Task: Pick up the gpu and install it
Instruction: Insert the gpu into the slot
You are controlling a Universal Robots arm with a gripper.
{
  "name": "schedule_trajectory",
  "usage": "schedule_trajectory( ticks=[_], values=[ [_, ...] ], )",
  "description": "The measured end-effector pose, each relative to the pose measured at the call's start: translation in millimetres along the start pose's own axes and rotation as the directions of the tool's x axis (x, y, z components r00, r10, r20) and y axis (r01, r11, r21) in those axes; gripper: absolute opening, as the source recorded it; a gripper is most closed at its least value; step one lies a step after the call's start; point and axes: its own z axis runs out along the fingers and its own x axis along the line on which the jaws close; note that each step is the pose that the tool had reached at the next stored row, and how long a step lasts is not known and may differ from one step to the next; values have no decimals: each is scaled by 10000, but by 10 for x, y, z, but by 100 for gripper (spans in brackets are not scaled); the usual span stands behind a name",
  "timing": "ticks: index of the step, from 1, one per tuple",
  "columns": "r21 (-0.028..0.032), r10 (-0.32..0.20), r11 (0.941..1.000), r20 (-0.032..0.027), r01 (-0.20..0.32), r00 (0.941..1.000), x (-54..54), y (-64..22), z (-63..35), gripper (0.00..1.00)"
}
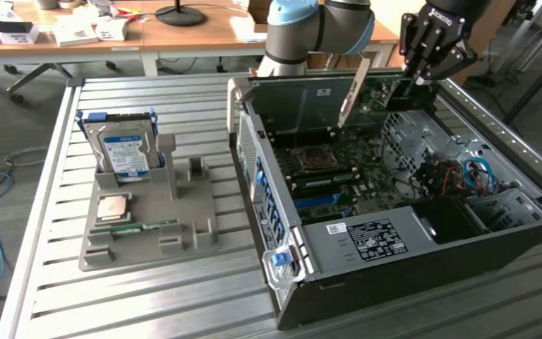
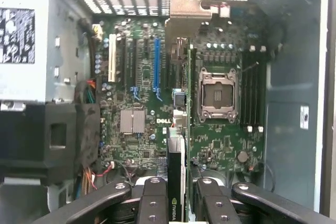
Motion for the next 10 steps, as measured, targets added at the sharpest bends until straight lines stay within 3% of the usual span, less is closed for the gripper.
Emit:
schedule_trajectory(
  ticks=[3,10],
  values=[
    [-5,-347,9994,-21,347,9994,0,0,0,26],
    [28,-488,9988,-29,488,9988,0,1,5,26]
  ],
)
